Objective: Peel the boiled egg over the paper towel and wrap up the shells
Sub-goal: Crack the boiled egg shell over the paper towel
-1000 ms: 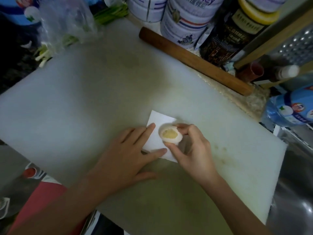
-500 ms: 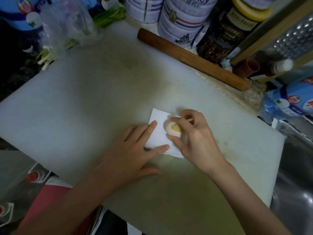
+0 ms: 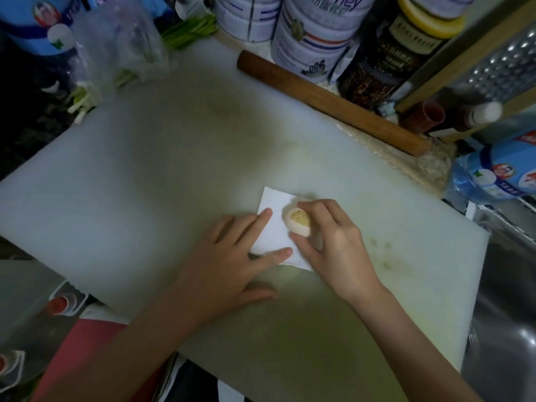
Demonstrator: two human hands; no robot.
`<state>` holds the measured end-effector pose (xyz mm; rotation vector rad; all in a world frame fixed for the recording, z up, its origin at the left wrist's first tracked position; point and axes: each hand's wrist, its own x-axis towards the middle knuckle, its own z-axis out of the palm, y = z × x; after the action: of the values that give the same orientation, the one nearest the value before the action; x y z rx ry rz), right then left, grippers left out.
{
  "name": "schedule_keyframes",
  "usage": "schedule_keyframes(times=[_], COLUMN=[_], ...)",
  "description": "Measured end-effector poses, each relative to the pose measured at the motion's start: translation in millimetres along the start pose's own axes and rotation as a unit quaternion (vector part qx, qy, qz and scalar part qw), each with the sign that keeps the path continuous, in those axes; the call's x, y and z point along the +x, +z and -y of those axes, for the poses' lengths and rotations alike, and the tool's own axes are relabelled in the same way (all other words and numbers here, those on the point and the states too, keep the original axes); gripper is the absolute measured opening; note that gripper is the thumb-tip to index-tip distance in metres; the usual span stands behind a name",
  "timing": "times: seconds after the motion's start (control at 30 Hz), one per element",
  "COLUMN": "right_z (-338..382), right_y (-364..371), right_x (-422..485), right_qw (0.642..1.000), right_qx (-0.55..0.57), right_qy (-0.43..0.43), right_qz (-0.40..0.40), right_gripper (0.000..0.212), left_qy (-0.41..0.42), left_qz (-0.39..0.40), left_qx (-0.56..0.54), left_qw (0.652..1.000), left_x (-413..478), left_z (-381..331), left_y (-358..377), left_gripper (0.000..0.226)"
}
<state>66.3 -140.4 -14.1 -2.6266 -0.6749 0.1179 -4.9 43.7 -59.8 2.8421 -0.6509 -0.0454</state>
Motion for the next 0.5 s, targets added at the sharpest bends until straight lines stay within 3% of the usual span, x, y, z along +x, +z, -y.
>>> schedule_keyframes(times=[0.1,0.3,0.5], right_z=[5.7,6.1,7.9], right_y=[3.3,16.6,12.1], right_x=[-4.0,-3.8,-3.7], right_qw=[0.996,0.997,0.996], right_qx=[0.066,0.026,0.062], right_qy=[0.007,-0.048,-0.034], right_qz=[-0.066,-0.054,-0.05], right_gripper=[0.033,0.033,0.036], left_qy=[-0.002,-0.007,-0.001], left_qz=[-0.004,0.009,0.005], left_qx=[-0.005,-0.001,-0.012], left_qw=[1.0,1.0,1.0], left_x=[0.6,1.4,1.8], left_z=[-0.2,-1.8,-0.9], left_y=[-0.7,-1.9,-4.2], left_gripper=[0.061,0.061,0.063])
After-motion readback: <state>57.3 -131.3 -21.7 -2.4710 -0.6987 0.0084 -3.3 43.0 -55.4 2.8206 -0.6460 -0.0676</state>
